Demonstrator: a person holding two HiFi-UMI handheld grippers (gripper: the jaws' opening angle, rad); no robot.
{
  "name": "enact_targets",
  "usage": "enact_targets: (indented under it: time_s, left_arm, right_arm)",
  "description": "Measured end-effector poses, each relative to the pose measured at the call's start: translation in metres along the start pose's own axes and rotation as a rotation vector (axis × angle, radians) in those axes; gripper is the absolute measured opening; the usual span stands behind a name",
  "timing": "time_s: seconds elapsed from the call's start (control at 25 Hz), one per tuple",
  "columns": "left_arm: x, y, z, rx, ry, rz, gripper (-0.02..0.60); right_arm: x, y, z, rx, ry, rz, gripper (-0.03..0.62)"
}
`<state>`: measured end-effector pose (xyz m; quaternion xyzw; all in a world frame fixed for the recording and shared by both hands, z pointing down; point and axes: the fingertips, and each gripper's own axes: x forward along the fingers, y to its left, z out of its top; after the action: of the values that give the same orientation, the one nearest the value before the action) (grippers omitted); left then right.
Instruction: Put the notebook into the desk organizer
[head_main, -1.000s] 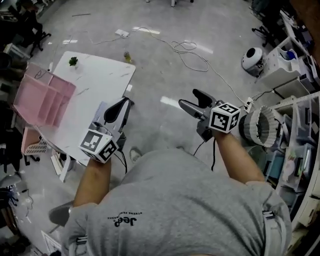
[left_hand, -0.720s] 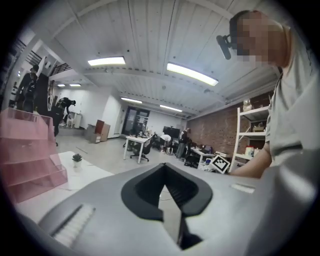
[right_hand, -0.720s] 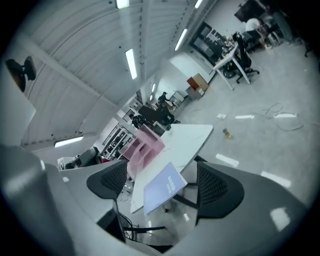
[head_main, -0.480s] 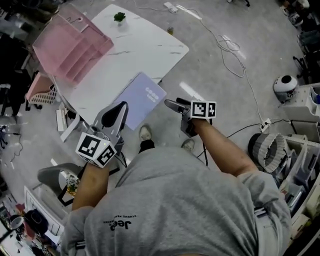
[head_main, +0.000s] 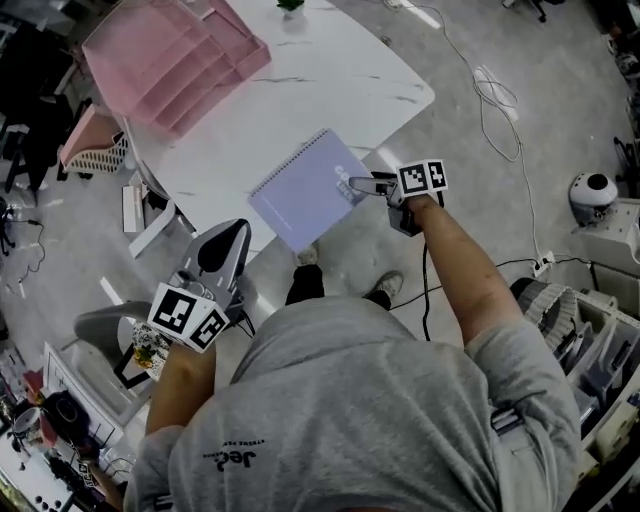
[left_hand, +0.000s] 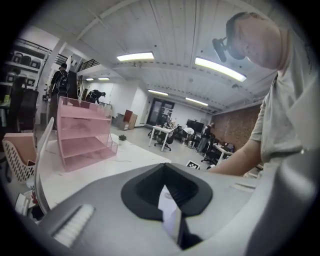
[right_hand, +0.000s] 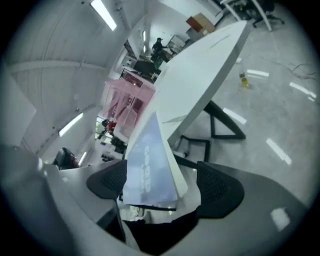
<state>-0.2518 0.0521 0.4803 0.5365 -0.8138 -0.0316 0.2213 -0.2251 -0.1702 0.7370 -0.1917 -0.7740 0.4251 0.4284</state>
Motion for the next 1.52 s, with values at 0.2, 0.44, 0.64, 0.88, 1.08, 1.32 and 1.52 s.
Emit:
enact_targets:
  time_s: [0.2, 0.44, 0.64, 0.88, 1.08, 1.32, 1.52]
  left_arm:
    - [-0.002, 0.022, -0.012, -0.032, 0.023, 0.02, 0.057]
    - [-0.004, 0.027, -0.022, -0.059, 0.038, 0.019, 0.057]
    - [0.0, 0.027, -0.019, -0.067, 0.022, 0.0, 0.057]
    - [0.018, 0.044, -0.02, -0.048, 0.036, -0.033, 0.058]
    - [0.047, 0.07, -0.04, -0.058, 0.169, -0.165, 0.207]
    - [0.065, 0.078, -0.097, -0.061, 0.393, -0.383, 0.448]
    - [0.058, 0.079, -0.128, -0.13, 0.415, -0.495, 0.454]
  right_arm:
    - [0.038, 0.003, -0.003, 0.023, 0.163, 0.102, 0.41]
    - [0.047, 0.013, -0.01, 0.065, 0.227, 0.158, 0.225]
    - [0.03, 0.036, -0.006, 0.036, 0.25, 0.159, 0.041]
    - [-0.001, 0.096, 0.006, -0.191, 0.317, 0.265, 0.032]
    - [-0.014, 0.15, 0.022, -0.401, 0.433, 0.342, 0.032]
    - [-0.008, 0.211, 0.032, -0.577, 0.594, 0.444, 0.033]
    - [0.019, 0.251, 0.048, -0.643, 0.67, 0.536, 0.033]
